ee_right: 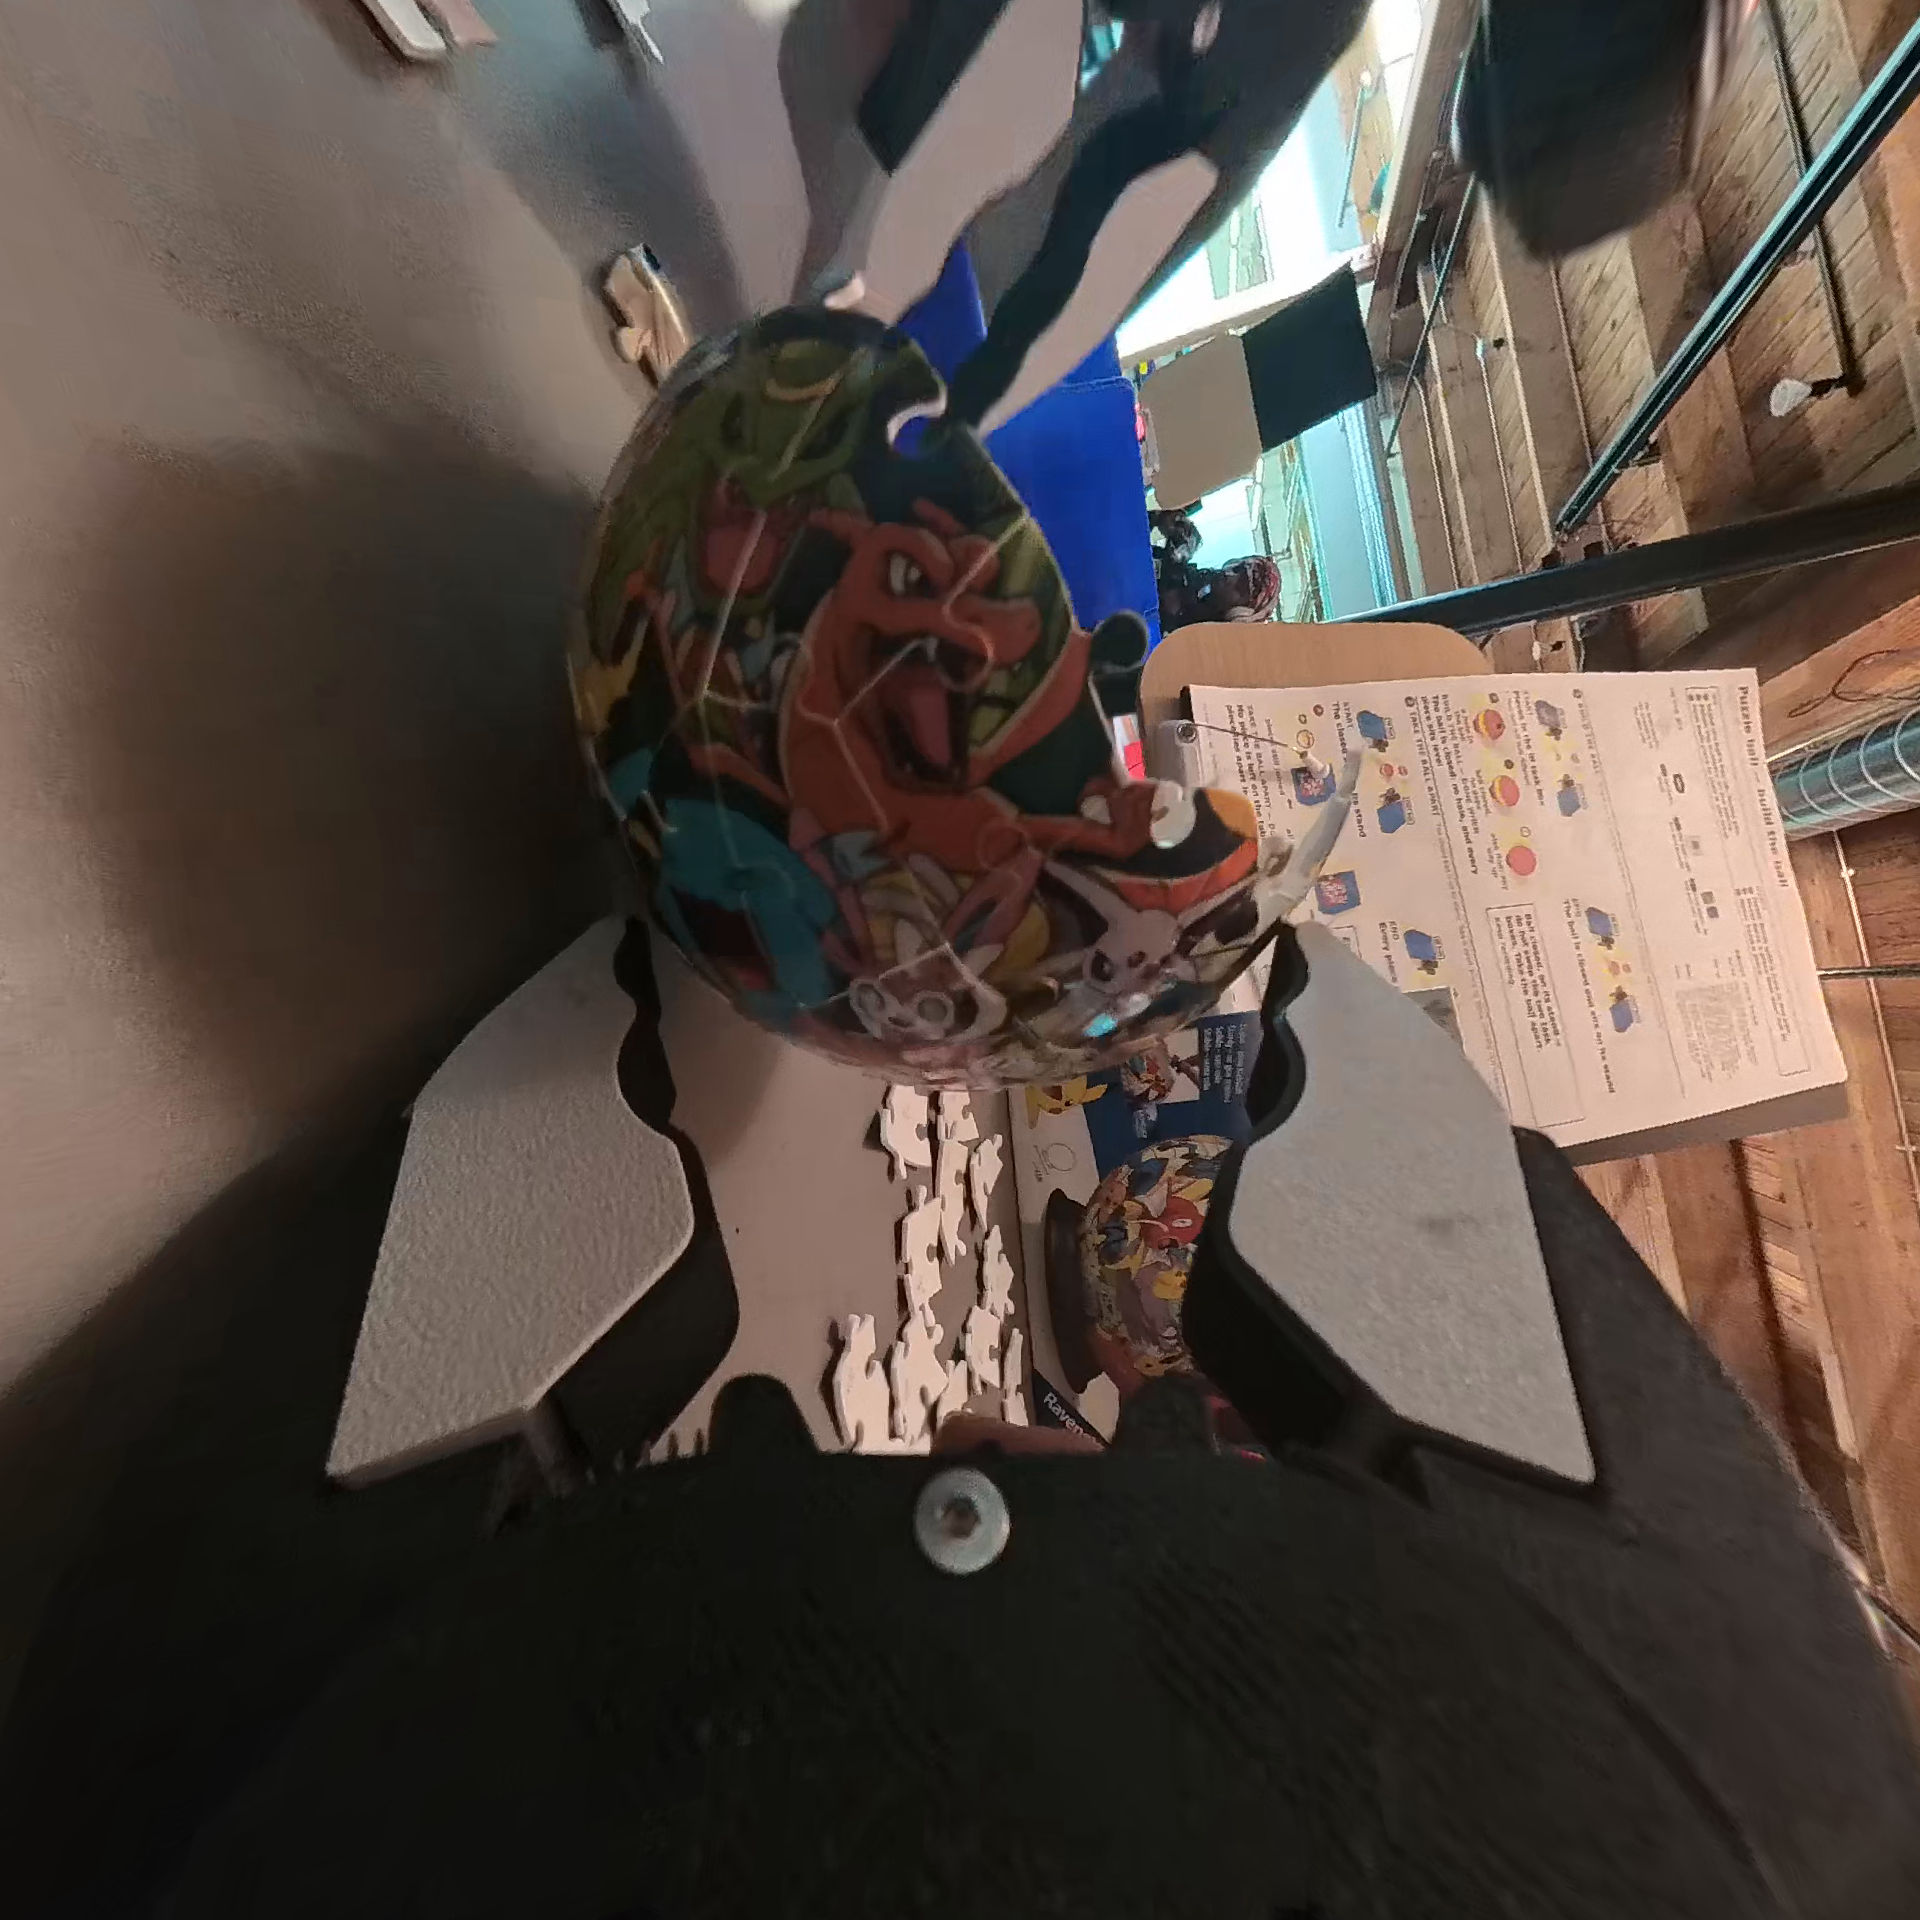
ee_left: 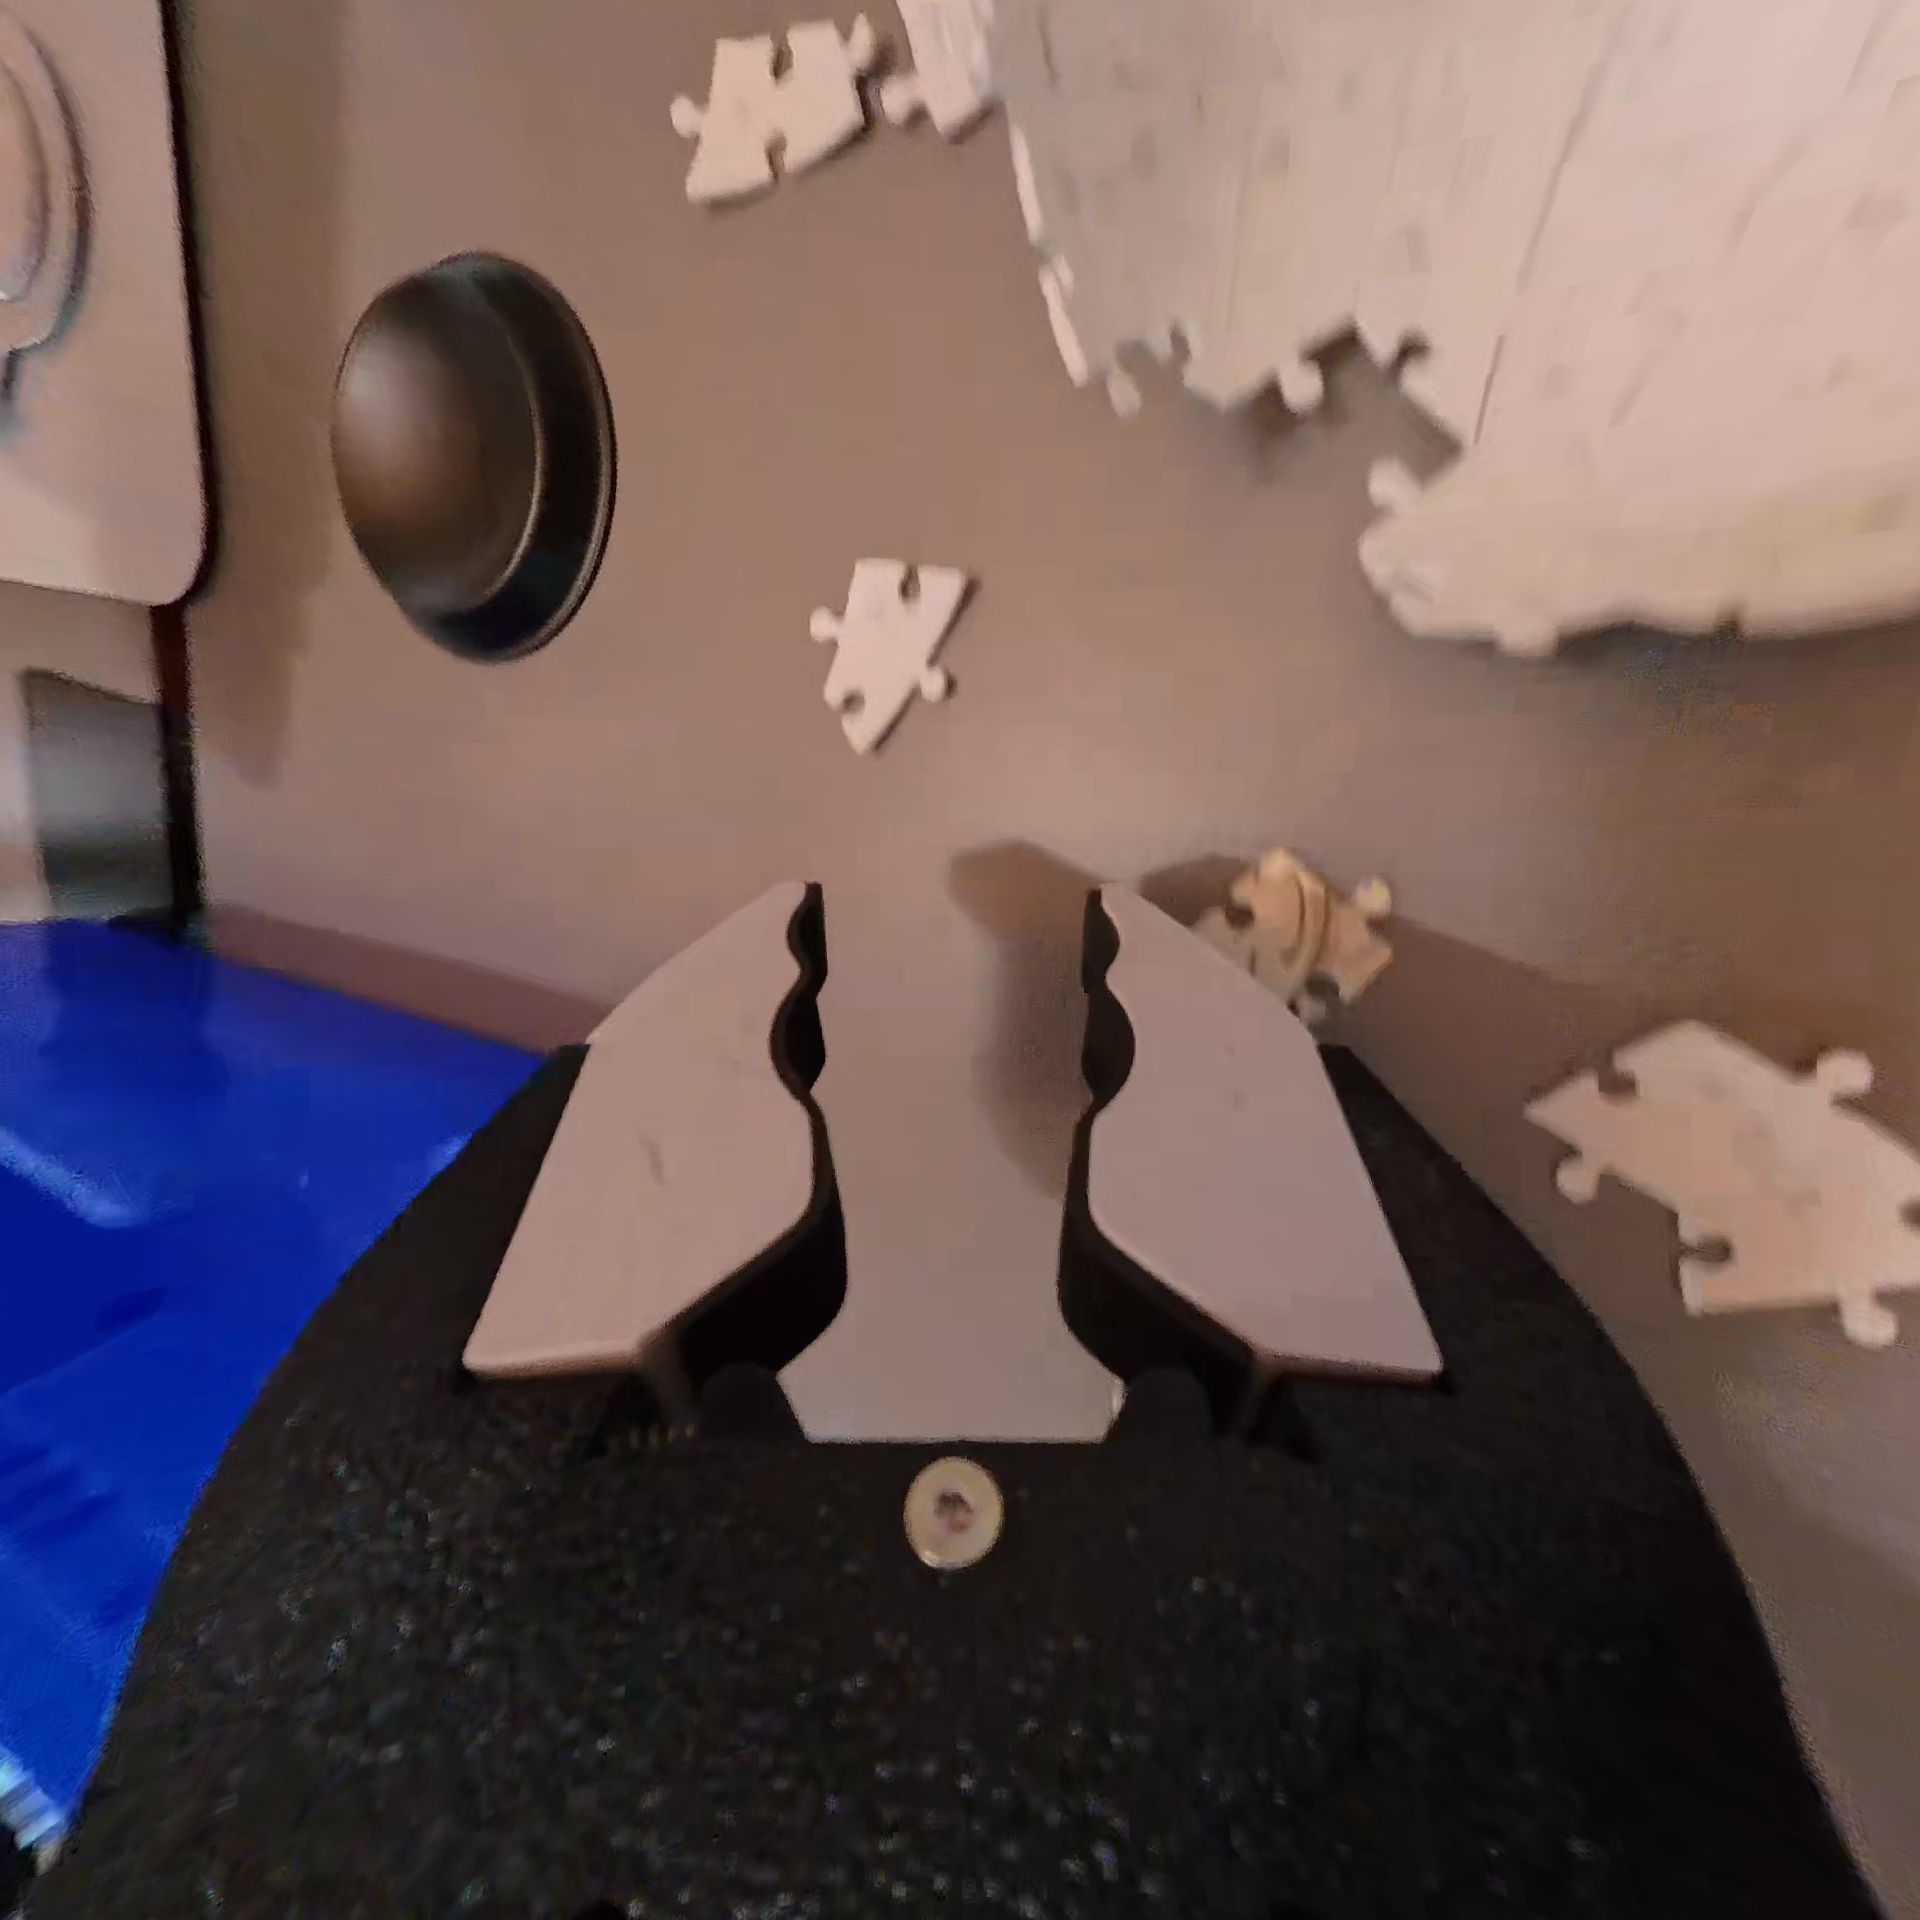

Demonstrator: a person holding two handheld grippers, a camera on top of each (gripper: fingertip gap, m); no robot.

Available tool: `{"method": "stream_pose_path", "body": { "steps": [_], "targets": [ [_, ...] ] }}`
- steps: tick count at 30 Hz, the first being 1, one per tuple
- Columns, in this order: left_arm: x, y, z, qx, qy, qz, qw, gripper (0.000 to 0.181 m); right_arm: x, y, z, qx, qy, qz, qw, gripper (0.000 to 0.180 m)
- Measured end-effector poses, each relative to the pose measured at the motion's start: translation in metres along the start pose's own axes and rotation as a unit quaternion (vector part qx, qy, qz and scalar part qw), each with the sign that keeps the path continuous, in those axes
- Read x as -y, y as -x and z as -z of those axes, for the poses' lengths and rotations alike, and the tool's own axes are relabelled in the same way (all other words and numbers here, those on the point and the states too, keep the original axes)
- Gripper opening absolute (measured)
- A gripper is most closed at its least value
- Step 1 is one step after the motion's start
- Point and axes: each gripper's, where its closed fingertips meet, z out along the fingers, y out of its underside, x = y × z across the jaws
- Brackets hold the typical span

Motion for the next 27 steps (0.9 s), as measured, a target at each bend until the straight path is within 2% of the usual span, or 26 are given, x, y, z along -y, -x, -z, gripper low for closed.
{"method": "stream_pose_path", "body": {
  "steps": [7, 12, 16, 21, 25, 27],
  "targets": [
    [0.028, 0.007, -0.036, -0.129, -0.055, 0.100, 0.985, 0.045, -0.002, 0.000, -0.001, -0.001, 0.002, -0.006, 1.000, 0.108],
    [0.027, 0.008, -0.044, -0.150, -0.048, 0.103, 0.982, 0.038, -0.002, 0.000, -0.001, -0.002, -0.001, -0.010, 1.000, 0.108],
    [0.017, 0.008, -0.022, -0.132, -0.045, 0.103, 0.985, 0.039, -0.002, 0.000, -0.001, -0.002, -0.002, -0.012, 1.000, 0.108],
    [-0.003, -0.040, 0.011, -0.164, -0.049, 0.004, 0.985, 0.036, -0.001, 0.000, -0.001, -0.002, -0.005, -0.013, 1.000, 0.108],
    [-0.020, -0.053, 0.008, -0.135, 0.024, -0.087, 0.987, 0.040, 0.001, 0.000, -0.001, -0.002, -0.008, -0.013, 1.000, 0.109],
    [-0.014, -0.054, 0.005, -0.136, 0.022, -0.110, 0.984, 0.039, 0.001, 0.000, -0.001, -0.003, -0.009, -0.012, 1.000, 0.109]
  ]
}}
